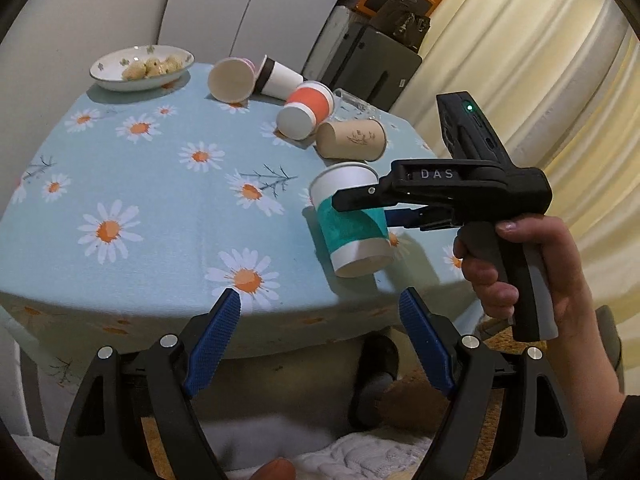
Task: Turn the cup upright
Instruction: 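Carry the upright cup and lower it toward the tablecloth with the right gripper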
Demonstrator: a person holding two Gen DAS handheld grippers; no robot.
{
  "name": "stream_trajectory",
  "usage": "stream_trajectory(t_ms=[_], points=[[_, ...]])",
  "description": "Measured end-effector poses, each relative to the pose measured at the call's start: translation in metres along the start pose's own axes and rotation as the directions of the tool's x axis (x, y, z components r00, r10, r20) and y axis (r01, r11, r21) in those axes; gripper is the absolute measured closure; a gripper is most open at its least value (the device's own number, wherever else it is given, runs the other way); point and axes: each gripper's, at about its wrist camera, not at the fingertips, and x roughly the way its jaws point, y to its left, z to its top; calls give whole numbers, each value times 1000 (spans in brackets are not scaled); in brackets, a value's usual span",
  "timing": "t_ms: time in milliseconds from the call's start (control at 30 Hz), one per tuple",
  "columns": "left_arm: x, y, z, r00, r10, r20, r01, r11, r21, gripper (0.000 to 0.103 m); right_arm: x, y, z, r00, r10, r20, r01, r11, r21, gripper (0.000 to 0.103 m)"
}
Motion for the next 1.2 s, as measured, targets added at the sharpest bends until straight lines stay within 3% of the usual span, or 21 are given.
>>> stream_trajectory(t_ms=[100,433,800,1033,1200], points=[[1,-1,0,1000,-8,-5,8,1000,6,23,6,1,2,1000,7,-23,-7,1000,-1,37],[2,1,3,1000,0,6,0,1000,-2,23,2,0,-1,1000,1,1,-1,1000,-3,38],[1,8,9,1000,5,24,-5,1000,-10,23,-22,4,-18,989,71,127,-67,997,-39,38],[-4,10,11,999,8,48,-7,1000,-8,23,-45,15,-35,946,86,313,-55,993,-106,38],[-11,17,12,997,13,75,-11,999,-32,23,-53,24,-52,878,37,476,39,988,-147,38]])
